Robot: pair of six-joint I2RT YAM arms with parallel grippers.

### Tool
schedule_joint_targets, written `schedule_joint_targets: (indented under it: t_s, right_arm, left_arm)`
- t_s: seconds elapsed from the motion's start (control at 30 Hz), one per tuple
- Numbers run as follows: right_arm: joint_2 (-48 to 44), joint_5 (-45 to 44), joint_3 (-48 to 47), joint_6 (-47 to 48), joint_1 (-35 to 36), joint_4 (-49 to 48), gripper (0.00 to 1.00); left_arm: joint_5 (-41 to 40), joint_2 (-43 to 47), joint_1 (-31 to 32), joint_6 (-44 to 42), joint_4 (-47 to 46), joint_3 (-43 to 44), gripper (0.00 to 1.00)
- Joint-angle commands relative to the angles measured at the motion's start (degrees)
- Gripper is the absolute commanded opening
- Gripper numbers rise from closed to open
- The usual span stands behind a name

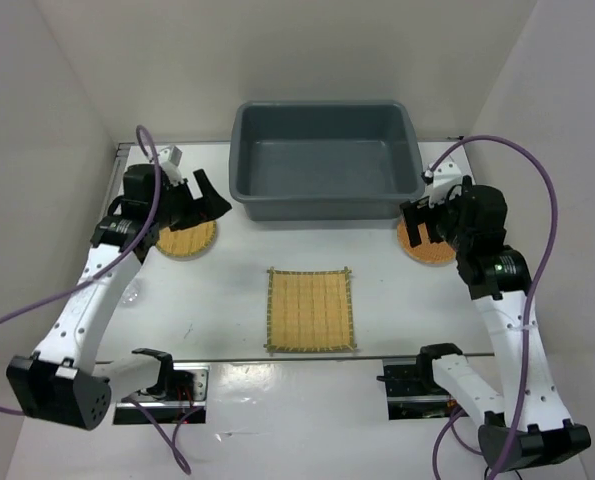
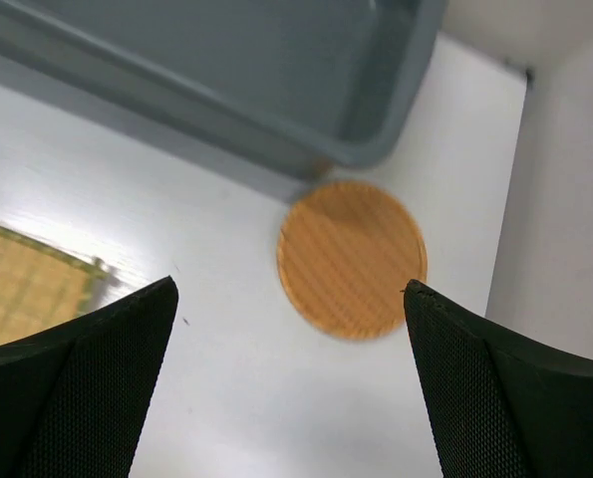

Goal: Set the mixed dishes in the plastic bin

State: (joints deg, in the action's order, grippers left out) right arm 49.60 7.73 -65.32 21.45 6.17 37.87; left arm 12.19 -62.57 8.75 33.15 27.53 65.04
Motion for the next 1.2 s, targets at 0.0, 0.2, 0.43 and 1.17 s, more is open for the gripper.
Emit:
schedule_joint_targets:
  t_s: [0.0, 0.2, 0.43, 1.17]
  right_arm:
    - [1.4, -11.8, 5.4, -4.3, -1.1, -0.2, 0.98]
    - [4.1, -2.9, 5.0, -0.5, -1.1, 1.9, 0.98]
    - [7.1, 7.0, 6.2, -1.8, -1.1, 1.2, 0.98]
    - [14.0, 20.8, 8.6, -1.0, -1.6, 2.0, 0.98]
  left_arm:
    - [-1.5, -5.0, -0.1, -1.2, 2.5, 1.8, 1.0]
    - [9.3, -12.9, -0.1, 0.2, 1.7, 1.9, 1.0]
    - [21.4, -23.1, 5.1, -0.4, 1.9, -6.3, 1.0]
    - [33.1, -38.4, 10.2, -0.8, -20.9, -16.9, 1.0]
